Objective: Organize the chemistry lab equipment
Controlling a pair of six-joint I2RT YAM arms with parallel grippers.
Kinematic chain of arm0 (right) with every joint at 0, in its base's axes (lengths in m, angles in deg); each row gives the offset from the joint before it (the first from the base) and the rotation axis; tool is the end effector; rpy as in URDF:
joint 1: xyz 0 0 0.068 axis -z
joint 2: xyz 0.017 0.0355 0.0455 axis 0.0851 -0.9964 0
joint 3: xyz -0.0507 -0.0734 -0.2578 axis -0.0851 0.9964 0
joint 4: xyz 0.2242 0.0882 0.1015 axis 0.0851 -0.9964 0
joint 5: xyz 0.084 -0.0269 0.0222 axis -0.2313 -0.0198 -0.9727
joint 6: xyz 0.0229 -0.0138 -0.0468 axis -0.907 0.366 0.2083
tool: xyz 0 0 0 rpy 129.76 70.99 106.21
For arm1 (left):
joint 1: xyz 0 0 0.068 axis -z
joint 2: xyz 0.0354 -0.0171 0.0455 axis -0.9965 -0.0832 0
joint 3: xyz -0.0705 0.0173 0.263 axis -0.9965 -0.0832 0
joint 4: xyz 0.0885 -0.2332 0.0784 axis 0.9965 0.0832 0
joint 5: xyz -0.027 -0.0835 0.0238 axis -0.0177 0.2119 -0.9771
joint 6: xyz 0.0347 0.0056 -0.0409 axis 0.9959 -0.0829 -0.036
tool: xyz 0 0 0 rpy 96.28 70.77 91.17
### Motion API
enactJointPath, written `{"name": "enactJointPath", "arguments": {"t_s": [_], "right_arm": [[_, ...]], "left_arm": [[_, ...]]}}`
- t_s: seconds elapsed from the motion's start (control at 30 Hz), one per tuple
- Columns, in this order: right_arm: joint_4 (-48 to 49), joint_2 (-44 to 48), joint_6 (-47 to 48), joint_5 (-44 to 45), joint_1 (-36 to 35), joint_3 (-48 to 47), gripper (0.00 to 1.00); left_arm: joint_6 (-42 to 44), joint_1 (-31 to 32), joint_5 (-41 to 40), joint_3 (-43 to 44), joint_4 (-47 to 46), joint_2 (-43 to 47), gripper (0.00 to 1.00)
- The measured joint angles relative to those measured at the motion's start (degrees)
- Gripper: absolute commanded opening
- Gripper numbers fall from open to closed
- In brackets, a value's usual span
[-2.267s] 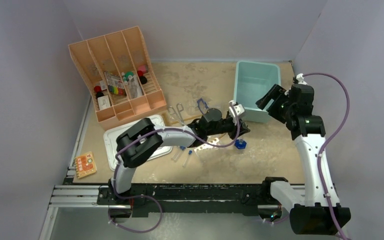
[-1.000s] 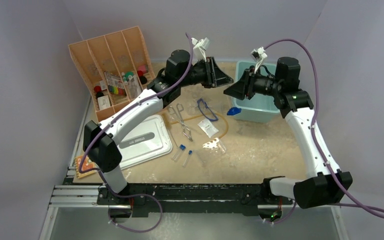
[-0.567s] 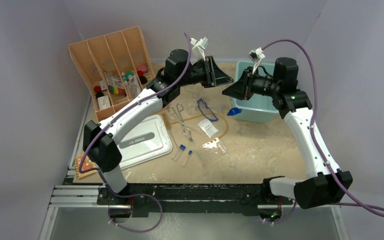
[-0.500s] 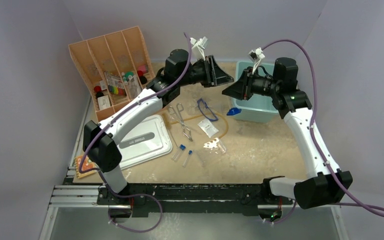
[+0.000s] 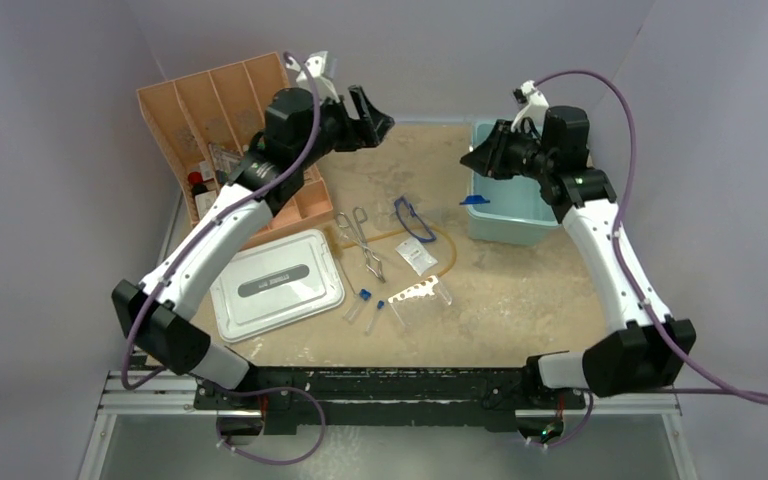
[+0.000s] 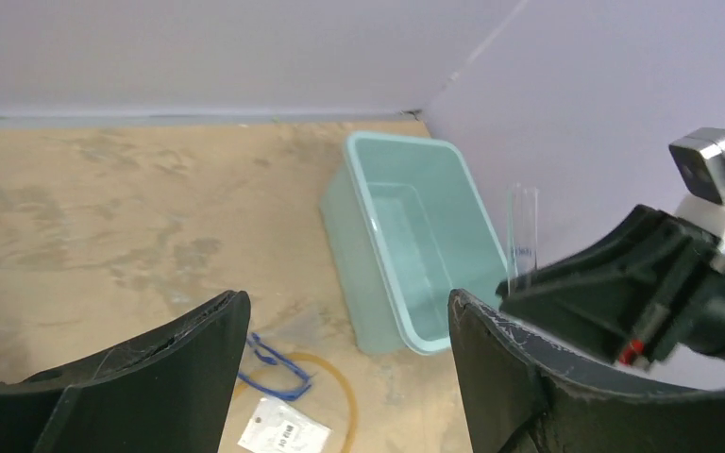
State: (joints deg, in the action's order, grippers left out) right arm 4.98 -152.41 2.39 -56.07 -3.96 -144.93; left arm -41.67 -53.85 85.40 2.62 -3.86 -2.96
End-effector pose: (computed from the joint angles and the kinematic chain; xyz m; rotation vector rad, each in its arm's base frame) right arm 0.2876 0.0626 0.4101 -0.2158 1.8764 0.8093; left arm 0.3047 -0.1896 0.4376 0.0181 1.8139 -0.9156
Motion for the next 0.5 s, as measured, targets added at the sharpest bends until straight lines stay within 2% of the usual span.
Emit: {"name": "enactJointPath", "arguments": {"t_s": [0.23,0.37,0.5], "right_arm": [[-1.88,-12.13,-2.54,14.03,6.54,-6.69,0.01],[-4.28,-19.54,-2.6,21.05,8.09,-10.36,0.01],[-6.14,-26.84,-2.38,24.39,8.07,-13.79,0.01]], "left_arm": [[5.25,-0.48,-4.72,-3.34,3.43,5.27,0.75],[5.9,-0.5,-4.94,-6.43,5.16,5.29,0.75],[6.64,-0.5,-4.74,-10.12,5.99,5.27,0.75]]}}
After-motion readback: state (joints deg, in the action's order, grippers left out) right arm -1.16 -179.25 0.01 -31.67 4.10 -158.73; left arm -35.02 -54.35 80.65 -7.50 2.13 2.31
